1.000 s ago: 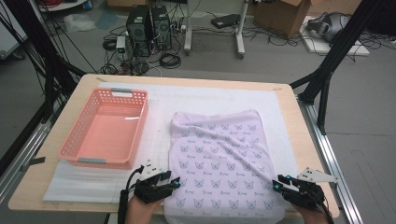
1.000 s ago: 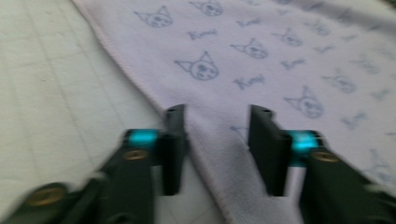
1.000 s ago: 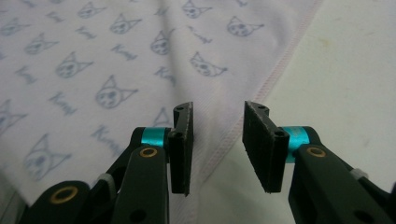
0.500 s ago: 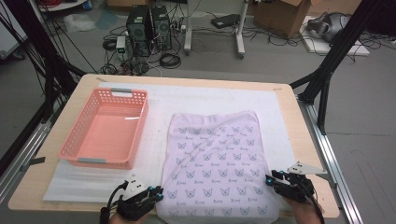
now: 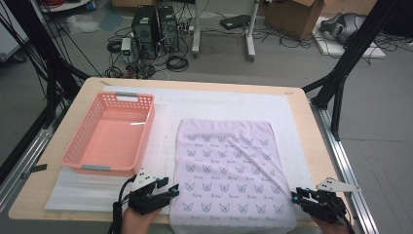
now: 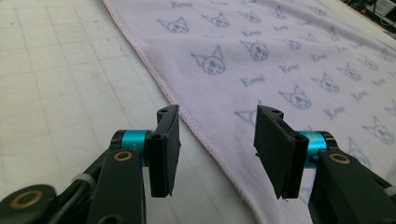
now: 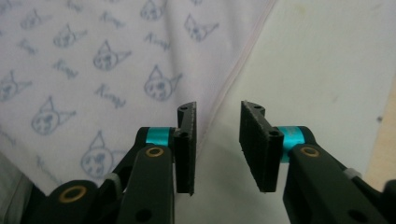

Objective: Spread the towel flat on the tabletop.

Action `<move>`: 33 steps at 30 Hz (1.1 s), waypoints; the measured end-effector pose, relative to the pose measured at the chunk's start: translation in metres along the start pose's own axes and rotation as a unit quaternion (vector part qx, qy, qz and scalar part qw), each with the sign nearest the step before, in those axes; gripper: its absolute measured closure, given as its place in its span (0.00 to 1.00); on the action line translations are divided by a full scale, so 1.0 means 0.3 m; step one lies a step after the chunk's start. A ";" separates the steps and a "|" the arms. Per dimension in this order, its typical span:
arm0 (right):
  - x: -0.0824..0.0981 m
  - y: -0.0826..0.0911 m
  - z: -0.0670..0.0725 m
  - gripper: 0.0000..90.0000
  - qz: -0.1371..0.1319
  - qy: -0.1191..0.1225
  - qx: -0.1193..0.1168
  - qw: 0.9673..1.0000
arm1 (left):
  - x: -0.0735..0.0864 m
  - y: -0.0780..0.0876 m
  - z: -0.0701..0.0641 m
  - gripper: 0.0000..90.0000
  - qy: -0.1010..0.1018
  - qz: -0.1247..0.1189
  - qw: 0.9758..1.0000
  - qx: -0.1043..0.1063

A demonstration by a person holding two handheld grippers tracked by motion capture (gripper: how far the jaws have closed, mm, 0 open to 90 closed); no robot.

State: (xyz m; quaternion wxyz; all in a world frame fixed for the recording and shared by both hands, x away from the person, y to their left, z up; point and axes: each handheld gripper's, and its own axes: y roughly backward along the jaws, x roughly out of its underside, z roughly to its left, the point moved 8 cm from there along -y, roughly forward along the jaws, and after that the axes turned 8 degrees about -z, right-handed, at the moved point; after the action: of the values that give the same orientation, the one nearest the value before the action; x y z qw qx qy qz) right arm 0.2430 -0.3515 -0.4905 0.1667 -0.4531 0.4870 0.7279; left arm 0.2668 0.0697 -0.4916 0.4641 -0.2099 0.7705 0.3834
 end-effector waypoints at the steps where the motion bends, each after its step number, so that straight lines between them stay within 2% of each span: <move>1: -0.007 -0.002 -0.004 0.67 -0.009 0.000 0.006 1.000 | 0.002 -0.015 -0.002 0.57 0.000 0.009 1.000 0.002; 3: -0.014 -0.011 -0.005 0.66 -0.019 -0.002 0.007 1.000 | 0.013 -0.044 -0.016 0.59 0.002 0.026 1.000 0.010; 4: -0.015 -0.017 -0.002 0.66 -0.019 -0.003 0.008 1.000 | 0.015 -0.050 -0.021 0.60 -0.011 0.024 1.000 0.000; 6: -0.015 -0.031 0.002 0.66 -0.016 0.001 0.008 1.000 | 0.018 -0.049 -0.018 0.77 -0.036 0.028 0.999 -0.027; 7: -0.014 -0.038 0.002 0.67 -0.015 0.001 0.010 1.000 | 0.019 -0.045 -0.015 0.92 -0.042 0.031 0.998 -0.027; 8: -0.016 -0.045 0.002 0.67 -0.017 -0.003 0.011 1.000 | 0.019 -0.042 -0.012 0.96 -0.033 0.032 0.999 -0.026; 10: -0.016 -0.060 0.002 0.67 -0.015 -0.004 0.014 1.000 | 0.020 -0.025 -0.007 0.97 -0.037 0.039 0.998 -0.032; 14: -0.018 -0.084 0.013 0.67 -0.012 -0.001 0.010 1.000 | 0.037 0.031 0.018 0.97 -0.029 0.045 0.998 -0.027; 16: -0.020 -0.094 0.020 0.66 -0.011 0.001 0.012 1.000 | 0.043 0.043 0.019 0.96 -0.031 0.040 0.999 -0.018; 18: -0.021 -0.099 0.024 0.69 -0.008 0.007 0.019 1.000 | 0.040 0.039 0.021 0.85 -0.025 0.031 0.999 -0.020; 19: -0.022 -0.100 0.022 0.74 -0.009 0.012 0.023 1.000 | 0.034 0.034 0.022 0.79 -0.020 0.024 0.999 -0.019; 21: -0.022 -0.100 0.026 0.95 -0.008 0.010 0.006 1.000 | 0.022 0.028 0.022 0.67 -0.011 0.008 1.000 -0.016; 22: -0.020 -0.101 0.037 0.97 -0.007 0.009 -0.009 1.000 | 0.015 0.026 0.021 0.66 -0.015 0.002 1.000 -0.014; 24: -0.022 -0.101 0.043 0.99 -0.005 0.024 -0.003 1.000 | 0.002 0.020 0.015 0.59 -0.015 -0.011 1.000 -0.007; 25: -0.022 -0.099 0.041 0.99 -0.001 0.023 -0.003 1.000 | -0.005 0.016 0.015 0.57 -0.016 -0.016 1.000 -0.006; 29: 0.001 -0.049 0.014 0.99 0.013 0.023 0.020 0.999 | -0.038 0.004 0.021 0.52 -0.014 -0.029 0.999 0.000; 31: 0.019 -0.017 0.012 0.98 0.023 0.013 0.015 1.000 | -0.054 -0.002 0.028 0.52 -0.012 -0.035 0.999 0.001; 32: 0.023 -0.009 0.012 0.94 0.024 0.016 0.013 1.000 | -0.060 -0.008 0.033 0.52 -0.010 -0.037 0.999 0.003; 33: 0.023 -0.006 0.009 0.80 0.019 0.017 0.010 1.000 | -0.063 -0.015 0.038 0.52 -0.006 -0.037 0.999 0.003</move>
State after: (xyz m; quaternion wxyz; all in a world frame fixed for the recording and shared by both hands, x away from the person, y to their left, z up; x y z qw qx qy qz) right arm 0.2392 -0.3495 -0.4968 0.1486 -0.4542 0.5053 0.7185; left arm 0.2854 0.0754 -0.4799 0.4837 -0.2345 0.7604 0.3645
